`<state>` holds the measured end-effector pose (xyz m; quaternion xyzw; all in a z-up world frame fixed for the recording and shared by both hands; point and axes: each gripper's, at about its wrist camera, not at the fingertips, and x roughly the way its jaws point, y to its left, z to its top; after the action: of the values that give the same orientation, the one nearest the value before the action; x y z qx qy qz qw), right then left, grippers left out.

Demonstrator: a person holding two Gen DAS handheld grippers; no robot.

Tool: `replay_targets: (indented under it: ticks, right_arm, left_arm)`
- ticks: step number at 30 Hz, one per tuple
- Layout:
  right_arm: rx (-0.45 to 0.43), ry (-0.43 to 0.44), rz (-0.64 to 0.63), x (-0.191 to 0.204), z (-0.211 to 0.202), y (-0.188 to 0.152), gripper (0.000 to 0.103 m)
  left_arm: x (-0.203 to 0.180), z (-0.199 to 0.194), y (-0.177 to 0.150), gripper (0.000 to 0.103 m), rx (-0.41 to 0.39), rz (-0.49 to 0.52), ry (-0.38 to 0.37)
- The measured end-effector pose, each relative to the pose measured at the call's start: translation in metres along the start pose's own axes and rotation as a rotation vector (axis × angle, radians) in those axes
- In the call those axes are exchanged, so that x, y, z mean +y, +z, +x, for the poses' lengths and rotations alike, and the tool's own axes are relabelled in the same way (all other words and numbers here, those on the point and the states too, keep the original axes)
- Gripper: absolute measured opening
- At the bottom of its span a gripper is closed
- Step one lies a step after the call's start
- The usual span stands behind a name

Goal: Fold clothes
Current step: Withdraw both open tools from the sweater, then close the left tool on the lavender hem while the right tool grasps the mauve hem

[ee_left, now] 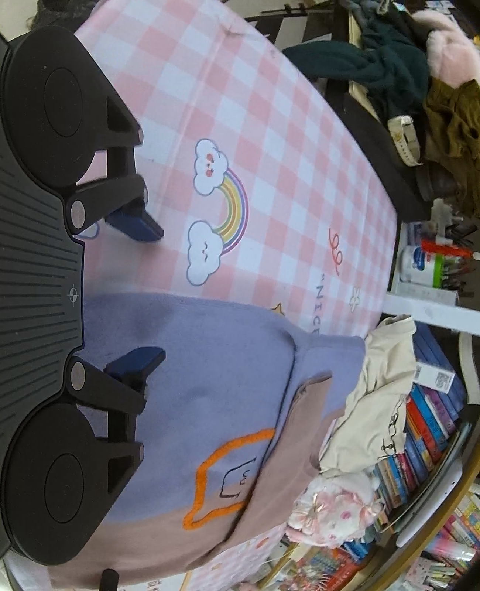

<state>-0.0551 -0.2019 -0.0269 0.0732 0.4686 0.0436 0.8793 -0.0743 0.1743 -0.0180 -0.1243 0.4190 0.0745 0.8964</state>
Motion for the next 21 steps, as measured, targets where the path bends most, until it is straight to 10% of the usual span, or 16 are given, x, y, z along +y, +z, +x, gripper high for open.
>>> replay_targets:
  ticks: [11, 21]
  right_arm:
    - [0.002, -0.01, 0.036, -0.011, -0.006, -0.003, 0.031]
    - [-0.031, 0.004, -0.023, 0.0, -0.01, -0.004, 0.013]
  left_arm:
    - [0.001, 0.0, 0.0, 0.041, 0.002, 0.007, -0.007]
    - [-0.007, -0.004, -0.002, 0.003, -0.029, 0.039, -0.032]
